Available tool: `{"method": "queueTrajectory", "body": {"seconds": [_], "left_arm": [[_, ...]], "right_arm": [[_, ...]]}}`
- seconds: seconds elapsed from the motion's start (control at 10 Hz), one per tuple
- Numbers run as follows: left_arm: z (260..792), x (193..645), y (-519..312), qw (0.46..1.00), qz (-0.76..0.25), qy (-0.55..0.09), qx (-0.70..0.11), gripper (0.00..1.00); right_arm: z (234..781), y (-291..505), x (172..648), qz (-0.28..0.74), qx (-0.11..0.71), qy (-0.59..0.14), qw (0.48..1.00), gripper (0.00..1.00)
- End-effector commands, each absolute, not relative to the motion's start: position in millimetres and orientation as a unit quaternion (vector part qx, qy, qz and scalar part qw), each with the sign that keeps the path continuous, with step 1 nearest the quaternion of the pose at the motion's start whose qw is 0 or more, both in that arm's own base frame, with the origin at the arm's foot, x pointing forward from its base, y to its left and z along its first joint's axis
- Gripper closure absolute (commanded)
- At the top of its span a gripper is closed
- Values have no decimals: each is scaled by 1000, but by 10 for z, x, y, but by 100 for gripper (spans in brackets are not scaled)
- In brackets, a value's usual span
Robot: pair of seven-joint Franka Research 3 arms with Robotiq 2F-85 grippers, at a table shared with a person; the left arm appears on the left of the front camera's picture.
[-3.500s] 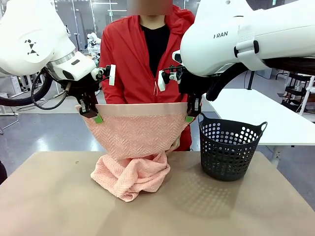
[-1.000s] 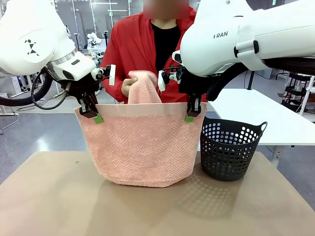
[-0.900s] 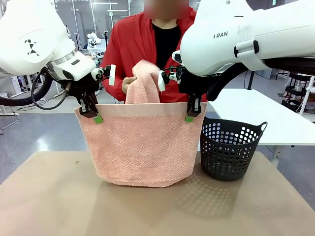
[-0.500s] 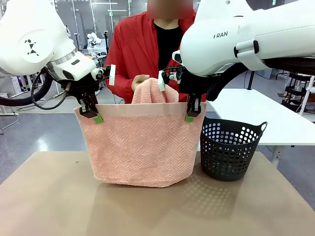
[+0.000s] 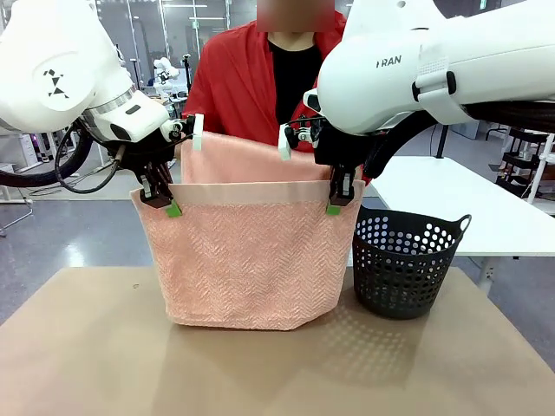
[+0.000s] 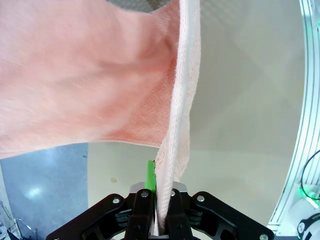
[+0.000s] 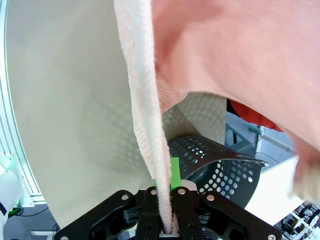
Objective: Fold the towel.
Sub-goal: Release the end of the 100 cm Hotel Towel you were holding and grab the top end of the folded side.
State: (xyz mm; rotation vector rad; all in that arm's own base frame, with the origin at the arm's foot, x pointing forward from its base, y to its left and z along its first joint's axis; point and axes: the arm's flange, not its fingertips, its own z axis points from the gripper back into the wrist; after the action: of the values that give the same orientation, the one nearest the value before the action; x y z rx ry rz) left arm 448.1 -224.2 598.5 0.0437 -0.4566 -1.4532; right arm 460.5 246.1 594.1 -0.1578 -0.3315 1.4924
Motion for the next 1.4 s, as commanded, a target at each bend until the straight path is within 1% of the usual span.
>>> {"method": "queueTrajectory", "body": {"seconds": [0.0,1.3], "left_arm": [[6010,4494,-2227,722,-658,-209,30,100],[6010,4494,-2227,722,-658,-209,30,100]], "right_arm": [[5947,2443,4617,675,-79,-150,718,100],[5947,2443,4617,675,-79,-150,718,100]]}}
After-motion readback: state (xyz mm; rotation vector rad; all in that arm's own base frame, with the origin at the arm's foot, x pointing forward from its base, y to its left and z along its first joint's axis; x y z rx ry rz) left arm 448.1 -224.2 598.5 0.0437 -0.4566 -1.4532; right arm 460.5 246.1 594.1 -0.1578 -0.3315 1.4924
